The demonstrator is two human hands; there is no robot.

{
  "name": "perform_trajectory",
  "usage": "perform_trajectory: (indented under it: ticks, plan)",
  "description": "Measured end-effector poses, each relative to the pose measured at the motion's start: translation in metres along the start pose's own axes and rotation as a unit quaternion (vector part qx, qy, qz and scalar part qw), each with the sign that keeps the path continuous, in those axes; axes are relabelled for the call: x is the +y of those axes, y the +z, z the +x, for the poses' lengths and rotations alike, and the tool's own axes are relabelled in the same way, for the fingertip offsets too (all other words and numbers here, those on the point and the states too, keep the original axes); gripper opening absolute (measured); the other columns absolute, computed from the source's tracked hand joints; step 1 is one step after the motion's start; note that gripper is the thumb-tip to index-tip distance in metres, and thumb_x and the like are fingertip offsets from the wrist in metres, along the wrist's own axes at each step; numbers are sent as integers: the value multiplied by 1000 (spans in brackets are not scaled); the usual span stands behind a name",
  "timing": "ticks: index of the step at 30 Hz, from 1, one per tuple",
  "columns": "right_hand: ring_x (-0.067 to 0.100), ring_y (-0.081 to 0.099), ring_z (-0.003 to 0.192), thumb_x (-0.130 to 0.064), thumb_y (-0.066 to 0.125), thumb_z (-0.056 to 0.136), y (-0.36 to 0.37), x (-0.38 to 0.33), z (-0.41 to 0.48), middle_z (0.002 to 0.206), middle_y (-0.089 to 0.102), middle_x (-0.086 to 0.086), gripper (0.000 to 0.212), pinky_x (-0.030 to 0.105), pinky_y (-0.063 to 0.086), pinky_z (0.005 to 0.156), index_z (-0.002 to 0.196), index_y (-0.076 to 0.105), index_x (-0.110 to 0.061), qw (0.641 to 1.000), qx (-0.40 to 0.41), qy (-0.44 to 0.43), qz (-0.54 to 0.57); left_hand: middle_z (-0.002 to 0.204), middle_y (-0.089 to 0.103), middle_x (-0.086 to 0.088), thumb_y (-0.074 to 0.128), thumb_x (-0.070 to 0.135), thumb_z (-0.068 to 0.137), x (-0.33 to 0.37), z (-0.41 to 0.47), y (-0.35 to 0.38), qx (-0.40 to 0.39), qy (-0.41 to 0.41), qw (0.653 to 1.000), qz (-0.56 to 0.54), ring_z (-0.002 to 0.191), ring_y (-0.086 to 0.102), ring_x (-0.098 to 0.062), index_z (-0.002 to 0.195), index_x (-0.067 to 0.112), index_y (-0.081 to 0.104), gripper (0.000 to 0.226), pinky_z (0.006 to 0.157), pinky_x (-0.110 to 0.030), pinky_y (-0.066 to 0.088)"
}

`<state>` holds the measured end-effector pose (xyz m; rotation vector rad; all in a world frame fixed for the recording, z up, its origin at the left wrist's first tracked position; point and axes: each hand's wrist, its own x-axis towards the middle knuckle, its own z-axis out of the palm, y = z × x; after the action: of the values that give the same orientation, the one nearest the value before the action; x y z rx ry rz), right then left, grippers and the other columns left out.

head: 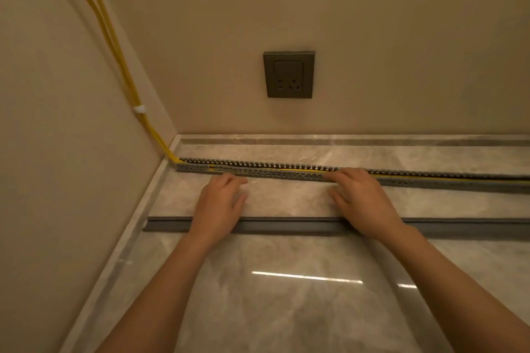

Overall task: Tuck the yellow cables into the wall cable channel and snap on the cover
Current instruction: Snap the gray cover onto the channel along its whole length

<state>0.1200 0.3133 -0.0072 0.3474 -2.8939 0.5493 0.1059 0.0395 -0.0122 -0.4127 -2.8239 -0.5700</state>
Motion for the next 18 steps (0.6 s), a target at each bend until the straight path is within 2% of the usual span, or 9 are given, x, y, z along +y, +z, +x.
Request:
perform_trajectory:
  ticks: [4,6,9,12,18]
  plan:
    - [24,40,125,-26,50,92,10,1,18,134,49,3,43,39,32,102,135,45,-19,999,-14,10,-43,129,52,-19,54,14,91,-33,37,-11,-3,-32,995,95,120,45,-34,126,2,53,37,104,-43,34]
    - [24,34,130,-32,49,93,13,1,27,139,44,2,49,39,27,106,139,37,-22,998,-33,22,-50,138,44,-19,47,23,95,-51,51,-18,-51,-64,985,149,129,37,-35,132,3,45,43,109,-46,26]
    - [23,33,132,-38,46,93,21,-1,39,142,41,0,52,39,24,109,141,32,-26,996,-59,19,-69,142,40,-16,36,40,96,-78,60,-24,-126,-83,949,277,136,26,-32,138,9,36,52,112,-49,14]
    - [24,41,125,-36,44,95,28,-4,47,137,47,-1,45,38,28,105,139,36,-29,996,-74,14,-57,132,50,-11,33,52,93,-96,58,-26,-162,-73,923,342,129,34,-29,136,17,36,56,110,-48,16]
    - [21,50,106,-27,51,94,33,-1,45,115,60,-1,35,34,31,92,128,52,-31,999,-20,42,18,125,55,-6,29,51,94,-111,57,-23,-138,-51,928,343,124,42,-24,138,26,37,51,107,-47,22]
